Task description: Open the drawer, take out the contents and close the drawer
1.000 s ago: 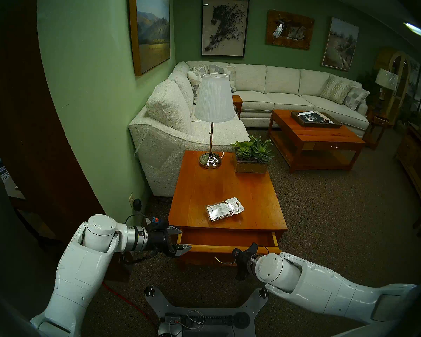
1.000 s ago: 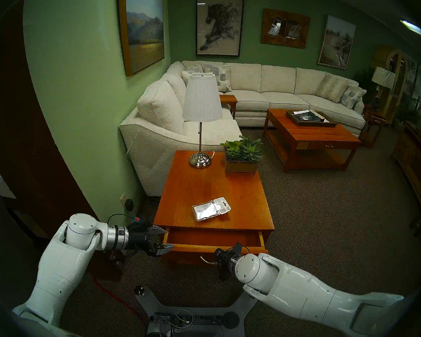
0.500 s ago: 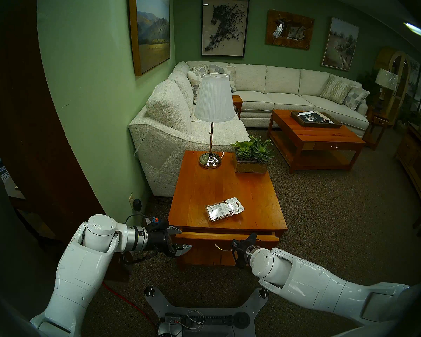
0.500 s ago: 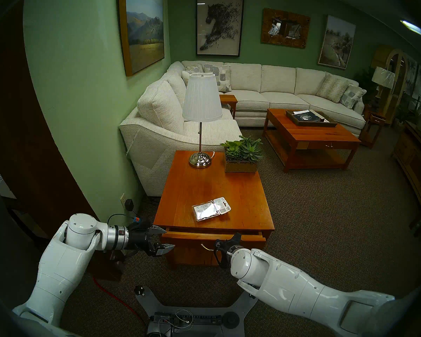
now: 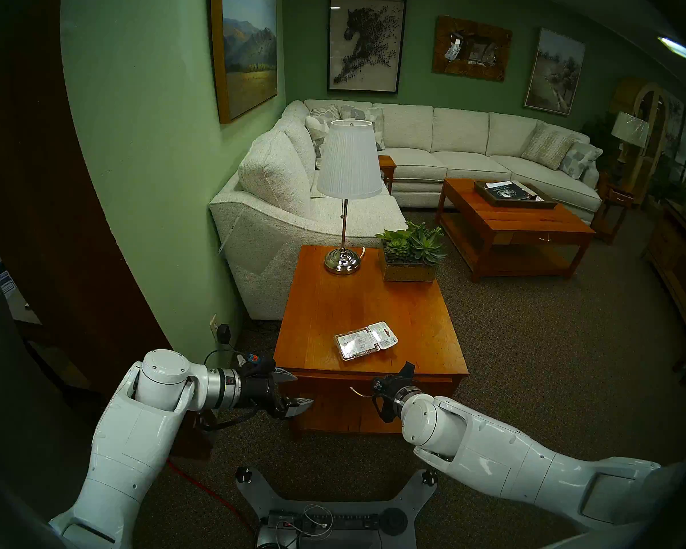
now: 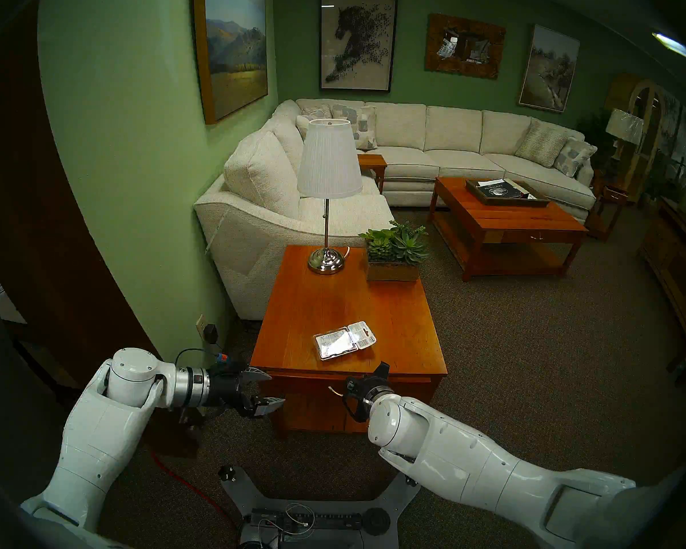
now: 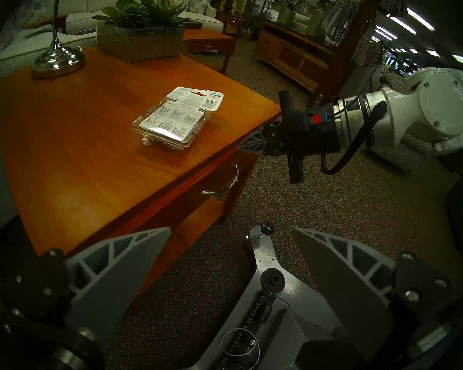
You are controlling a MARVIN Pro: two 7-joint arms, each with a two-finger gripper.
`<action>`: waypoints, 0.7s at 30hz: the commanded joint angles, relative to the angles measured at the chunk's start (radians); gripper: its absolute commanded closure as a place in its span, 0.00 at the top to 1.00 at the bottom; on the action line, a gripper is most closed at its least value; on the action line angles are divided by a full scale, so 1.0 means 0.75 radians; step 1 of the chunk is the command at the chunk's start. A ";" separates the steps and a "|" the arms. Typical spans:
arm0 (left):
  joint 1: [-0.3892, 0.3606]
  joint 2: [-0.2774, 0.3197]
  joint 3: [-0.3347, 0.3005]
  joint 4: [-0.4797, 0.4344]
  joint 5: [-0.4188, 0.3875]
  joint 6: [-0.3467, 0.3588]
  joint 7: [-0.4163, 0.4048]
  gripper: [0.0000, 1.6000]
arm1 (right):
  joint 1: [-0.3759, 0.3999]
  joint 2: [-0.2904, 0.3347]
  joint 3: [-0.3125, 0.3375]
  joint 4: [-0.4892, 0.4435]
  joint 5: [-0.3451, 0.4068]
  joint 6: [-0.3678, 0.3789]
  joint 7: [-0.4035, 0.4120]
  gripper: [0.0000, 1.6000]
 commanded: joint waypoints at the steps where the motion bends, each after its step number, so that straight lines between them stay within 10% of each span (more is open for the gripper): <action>1: -0.029 0.001 -0.009 -0.031 -0.009 -0.002 -0.005 1.00 | -0.044 0.095 0.050 -0.166 0.030 0.055 -0.012 0.00; 21: -0.029 0.000 -0.010 -0.032 -0.008 -0.002 -0.006 1.00 | -0.234 0.320 0.130 -0.460 0.213 0.052 0.034 0.00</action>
